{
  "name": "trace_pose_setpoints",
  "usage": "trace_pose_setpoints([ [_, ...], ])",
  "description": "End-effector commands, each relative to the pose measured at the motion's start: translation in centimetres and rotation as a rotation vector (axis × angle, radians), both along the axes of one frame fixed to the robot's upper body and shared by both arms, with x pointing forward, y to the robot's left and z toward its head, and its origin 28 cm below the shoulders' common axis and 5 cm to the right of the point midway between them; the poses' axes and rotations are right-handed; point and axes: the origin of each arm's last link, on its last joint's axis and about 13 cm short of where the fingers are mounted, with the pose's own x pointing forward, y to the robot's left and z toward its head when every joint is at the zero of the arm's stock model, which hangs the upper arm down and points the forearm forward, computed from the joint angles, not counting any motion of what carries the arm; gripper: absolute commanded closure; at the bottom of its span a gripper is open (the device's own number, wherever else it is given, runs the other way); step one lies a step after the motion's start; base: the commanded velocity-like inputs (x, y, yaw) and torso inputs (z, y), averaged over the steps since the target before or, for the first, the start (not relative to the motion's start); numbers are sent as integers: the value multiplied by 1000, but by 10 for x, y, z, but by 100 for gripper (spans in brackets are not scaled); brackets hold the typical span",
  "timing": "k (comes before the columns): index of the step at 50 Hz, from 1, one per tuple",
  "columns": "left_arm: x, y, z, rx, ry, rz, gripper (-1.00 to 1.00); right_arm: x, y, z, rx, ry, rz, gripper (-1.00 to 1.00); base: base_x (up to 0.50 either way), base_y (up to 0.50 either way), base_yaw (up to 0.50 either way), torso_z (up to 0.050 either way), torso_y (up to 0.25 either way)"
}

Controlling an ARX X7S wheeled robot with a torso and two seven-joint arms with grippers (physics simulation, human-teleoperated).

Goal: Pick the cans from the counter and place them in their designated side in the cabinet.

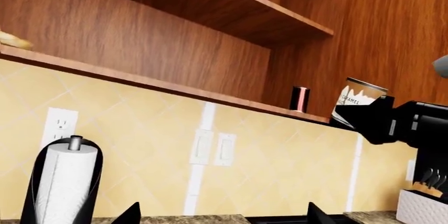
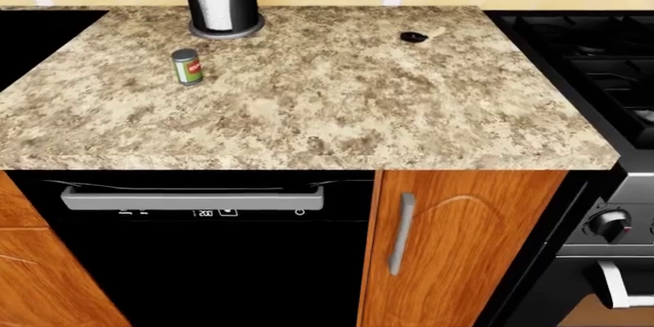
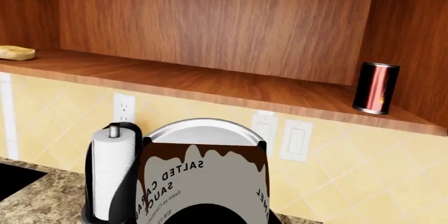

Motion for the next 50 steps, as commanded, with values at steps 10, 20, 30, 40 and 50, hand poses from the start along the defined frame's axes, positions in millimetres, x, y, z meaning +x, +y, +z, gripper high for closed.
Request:
trace_pose_setpoints([
  [10, -6, 2, 1, 5, -66, -21, -100, -4, 0, 4, -5, -22, 3, 100, 0, 0, 0, 34, -4],
  [20, -4, 1, 1, 6, -67, -30, -100, -4, 0, 4, -5, -22, 3, 100, 0, 0, 0, 50, -14],
  [30, -9, 2, 2, 3, -70, -26, -100, -4, 0, 4, -5, -22, 3, 100, 0, 0, 0, 50, -14],
  [40, -8, 2, 0, 6, -79, -27, -100, -4, 0, 4, -5, -22, 3, 100, 38, -95, 0, 50, -14],
  [50, -9, 2, -1, 6, -77, -27, -100, -4, 0, 4, -5, -22, 3, 100, 127, -23, 0, 44, -10],
])
